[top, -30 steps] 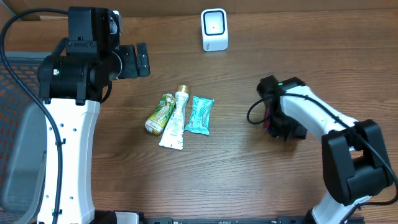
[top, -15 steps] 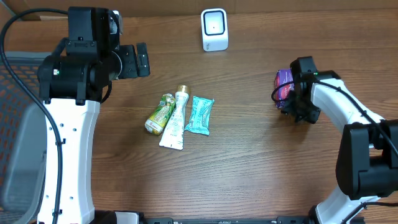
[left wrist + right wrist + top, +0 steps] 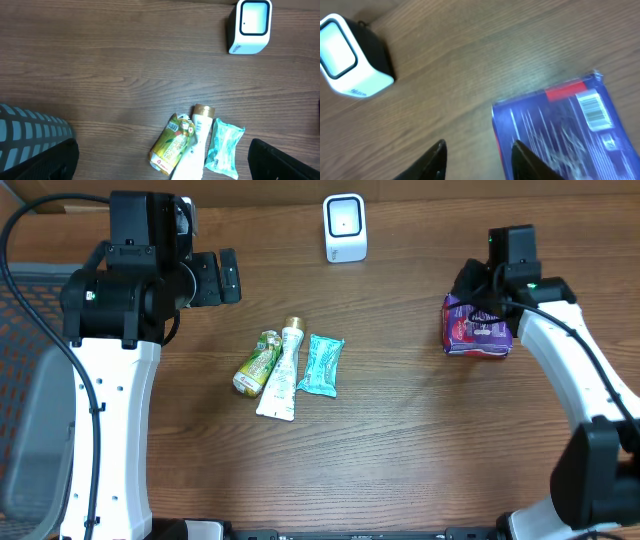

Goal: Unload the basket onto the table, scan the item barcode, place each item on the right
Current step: 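Carry the pouch right and set it down on the table, then regrasp the purple pouch with the right gripper from its right side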

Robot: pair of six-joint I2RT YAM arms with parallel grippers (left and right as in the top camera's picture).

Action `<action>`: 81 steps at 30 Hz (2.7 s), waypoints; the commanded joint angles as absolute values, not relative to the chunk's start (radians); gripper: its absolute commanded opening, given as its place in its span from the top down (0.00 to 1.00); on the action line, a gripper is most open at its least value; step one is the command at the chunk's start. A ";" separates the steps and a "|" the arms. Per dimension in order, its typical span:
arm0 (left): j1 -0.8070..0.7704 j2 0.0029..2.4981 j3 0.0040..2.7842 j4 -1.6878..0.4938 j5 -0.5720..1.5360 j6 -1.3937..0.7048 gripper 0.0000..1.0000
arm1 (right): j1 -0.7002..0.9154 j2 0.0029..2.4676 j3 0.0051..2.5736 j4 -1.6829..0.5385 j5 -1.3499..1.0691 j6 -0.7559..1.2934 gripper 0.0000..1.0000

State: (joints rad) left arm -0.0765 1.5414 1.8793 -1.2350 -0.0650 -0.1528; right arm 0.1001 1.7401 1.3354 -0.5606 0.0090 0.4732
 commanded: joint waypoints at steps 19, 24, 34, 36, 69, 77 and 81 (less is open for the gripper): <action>-0.072 1.549 1.892 -1.235 -0.078 -0.134 0.01 | 0.106 1.913 1.278 -0.552 -0.216 0.469 0.40; -0.072 1.549 1.892 -1.235 -0.078 -0.134 0.01 | 0.106 1.908 1.283 -0.783 -0.268 0.356 0.40; -0.072 1.549 1.892 -1.235 -0.078 -0.134 0.01 | 0.102 1.772 1.455 -1.077 -0.443 0.104 0.36; -0.072 1.549 1.892 -1.235 -0.078 -0.134 0.00 | 0.092 1.676 1.454 -1.076 -0.441 0.136 0.28; -0.072 1.549 1.892 -1.235 -0.078 -0.134 0.00 | -0.145 1.359 0.596 -0.410 -0.416 0.596 0.29; -0.072 1.549 1.892 -1.235 -0.078 -0.134 0.00 | -0.117 1.590 0.631 -0.241 -0.555 0.385 0.41; -0.072 1.549 1.892 -1.235 -0.078 -0.134 0.00 | -0.093 1.639 0.754 -0.308 -0.576 0.245 0.36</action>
